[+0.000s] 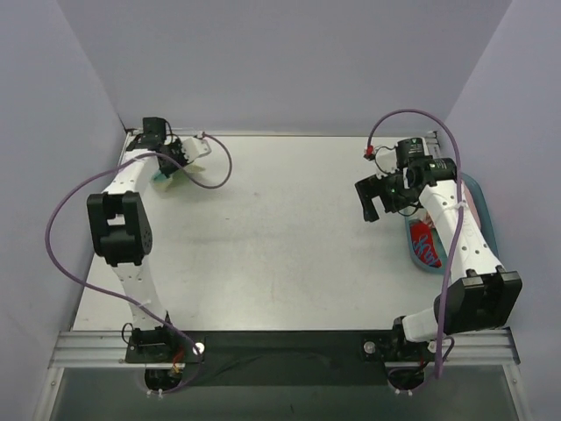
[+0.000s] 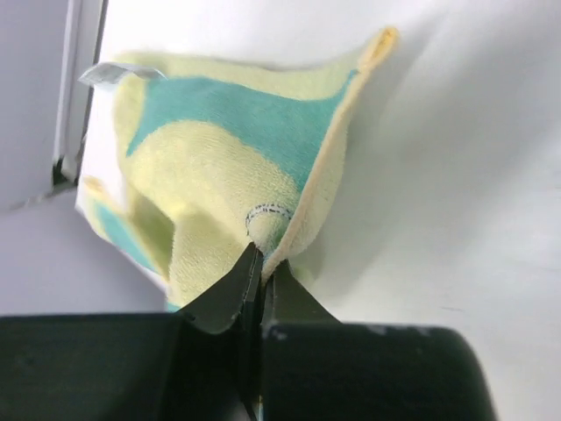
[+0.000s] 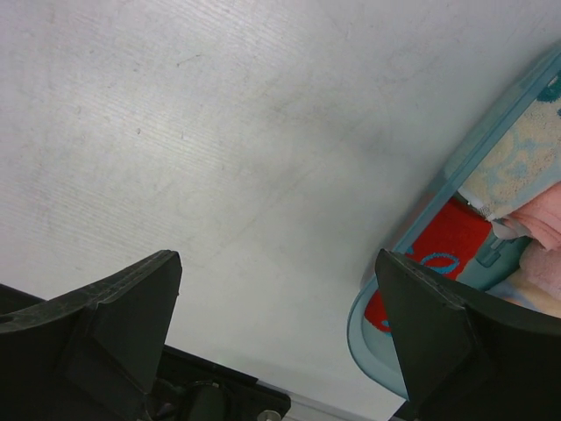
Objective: Roll the towels
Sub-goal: Move the towel to the center of the board
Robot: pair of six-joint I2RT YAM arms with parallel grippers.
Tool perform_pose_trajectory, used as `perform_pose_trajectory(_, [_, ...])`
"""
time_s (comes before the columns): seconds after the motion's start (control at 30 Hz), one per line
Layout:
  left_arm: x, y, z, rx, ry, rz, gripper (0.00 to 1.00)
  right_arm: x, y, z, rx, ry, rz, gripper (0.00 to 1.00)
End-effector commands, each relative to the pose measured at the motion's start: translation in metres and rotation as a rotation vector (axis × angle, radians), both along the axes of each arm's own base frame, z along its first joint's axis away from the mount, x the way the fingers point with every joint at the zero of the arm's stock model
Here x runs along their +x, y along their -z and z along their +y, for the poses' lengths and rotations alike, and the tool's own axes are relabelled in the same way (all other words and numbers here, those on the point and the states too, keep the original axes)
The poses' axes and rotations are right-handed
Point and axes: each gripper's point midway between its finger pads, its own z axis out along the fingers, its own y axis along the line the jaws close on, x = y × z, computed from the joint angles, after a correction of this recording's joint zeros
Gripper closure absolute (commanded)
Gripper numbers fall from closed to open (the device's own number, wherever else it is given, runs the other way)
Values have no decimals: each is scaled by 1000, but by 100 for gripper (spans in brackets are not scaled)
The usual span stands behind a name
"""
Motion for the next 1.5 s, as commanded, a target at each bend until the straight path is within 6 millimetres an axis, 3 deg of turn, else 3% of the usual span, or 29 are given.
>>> perform_pose_trajectory(0.0, [-89,-37,-126,-250,153,156,100,-13,-30,10,73,-18,-25,0])
perform_pose_trajectory(0.03, [-119,-17,-144,-265,169,243,100,-15,-30,11,76,-27,-20,0])
perform_pose_trajectory(0.1, [-155,-22,-177,-306,208,289,100,-20,-32,13,85,-44,-8,0])
perform_pose_trajectory(0.13, [-188,-7,-209,-331,228,376,100,-22,-32,14,92,-49,-4,0])
perform_pose_trajectory(0.17, [-203,-6,-225,-348,241,405,100,-25,-32,15,95,-55,-1,0])
perform_pose_trajectory(0.27, [-251,-4,-286,-417,265,513,68,-38,-24,17,113,-63,28,0])
perform_pose_trajectory(0.3, [-261,-7,-296,-448,235,550,39,-43,-24,18,120,-65,28,0])
perform_pose_trajectory(0.33, [-270,-12,-308,-474,245,574,31,-53,-12,20,130,-67,67,0])
perform_pose_trajectory(0.43, [-281,-56,-321,-598,252,582,26,-69,-1,23,158,-73,103,2])
perform_pose_trajectory(0.47, [-282,-68,-320,-611,255,555,26,-76,9,28,185,-85,136,4])
perform_pose_trajectory(0.5, [-279,-94,-316,-623,267,473,26,-79,13,31,199,-87,147,5])
perform_pose_trajectory(0.6, [-279,-129,-301,-619,270,379,28,-83,33,43,242,-99,195,11])
perform_pose_trajectory(0.77, [-310,-128,-279,-532,382,354,34,-75,52,58,268,-93,255,21])
perform_pose_trajectory(0.8, [-320,-134,-285,-519,433,314,35,-72,55,61,280,-90,268,21])
perform_pose_trajectory(0.87, [-327,-124,-291,-469,449,295,35,-68,55,64,299,-72,282,22])
perform_pose_trajectory(0.93, [-344,-106,-308,-402,516,334,35,-64,54,67,321,-59,295,24])
perform_pose_trajectory(1.03, [-336,-82,-321,-312,515,337,38,-63,53,64,305,-50,285,27])
perform_pose_trajectory(1.07, [-325,-79,-328,-311,509,330,38,-62,52,62,293,-43,274,27])
perform_pose_trajectory(1.13, [-301,-83,-334,-357,466,282,39,-58,52,58,270,-23,262,28])
perform_pose_trajectory(1.17, [-279,-98,-345,-418,454,210,39,-57,50,59,281,-14,260,28])
perform_pose_trajectory(1.2, [-267,-95,-351,-458,415,224,39,-55,49,62,291,-13,261,28])
perform_pose_trajectory(1.3, [-228,-83,-358,-447,331,215,40,-34,59,66,296,-4,240,33])
perform_pose_trajectory(1.47, [-187,-47,-354,-390,262,195,42,15,74,89,389,75,230,40])
